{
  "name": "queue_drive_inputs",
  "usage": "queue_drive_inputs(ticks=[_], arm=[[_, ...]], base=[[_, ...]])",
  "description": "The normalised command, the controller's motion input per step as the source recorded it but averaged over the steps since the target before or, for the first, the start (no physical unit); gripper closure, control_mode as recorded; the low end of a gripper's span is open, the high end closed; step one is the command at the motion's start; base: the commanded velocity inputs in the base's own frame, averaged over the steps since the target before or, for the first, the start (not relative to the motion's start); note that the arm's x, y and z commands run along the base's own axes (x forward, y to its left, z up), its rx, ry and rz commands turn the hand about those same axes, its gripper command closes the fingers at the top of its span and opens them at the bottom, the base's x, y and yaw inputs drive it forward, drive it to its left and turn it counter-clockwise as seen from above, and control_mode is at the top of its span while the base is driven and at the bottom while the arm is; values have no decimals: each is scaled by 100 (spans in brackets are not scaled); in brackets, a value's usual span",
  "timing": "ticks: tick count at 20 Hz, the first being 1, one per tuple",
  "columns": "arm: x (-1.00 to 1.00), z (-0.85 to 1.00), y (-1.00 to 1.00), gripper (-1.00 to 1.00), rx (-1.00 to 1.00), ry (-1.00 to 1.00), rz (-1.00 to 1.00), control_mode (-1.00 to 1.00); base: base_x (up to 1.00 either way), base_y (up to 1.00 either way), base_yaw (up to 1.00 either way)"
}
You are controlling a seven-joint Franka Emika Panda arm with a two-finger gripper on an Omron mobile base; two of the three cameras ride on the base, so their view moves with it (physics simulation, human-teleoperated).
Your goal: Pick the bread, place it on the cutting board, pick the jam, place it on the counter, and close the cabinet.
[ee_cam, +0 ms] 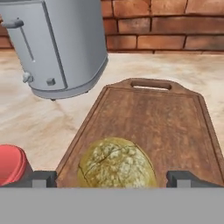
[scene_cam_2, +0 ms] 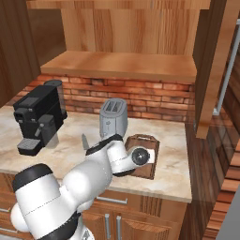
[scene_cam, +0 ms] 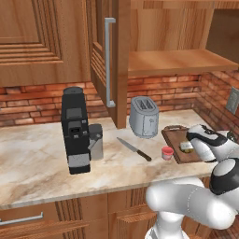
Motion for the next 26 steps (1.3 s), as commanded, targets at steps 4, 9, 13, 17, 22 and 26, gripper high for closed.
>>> queue_drive_inputs(ticks=[4,9,13,17,22,26], arm=[[-1,40,0,-100,0,-6,0,-100],[0,41,-1,-100,0,-6,0,-100],[0,39,0,-100,0,-7,-1,-100],[0,38,-1,-100,0,-5,0,-100],[0,41,-1,-100,0,-4,0,-100],[0,43,-5,-100,0,-2,0,-100]], base=[[0,0,0],[0,0,0],[0,0,0],[0,0,0],[0,0,0],[0,0,0]])
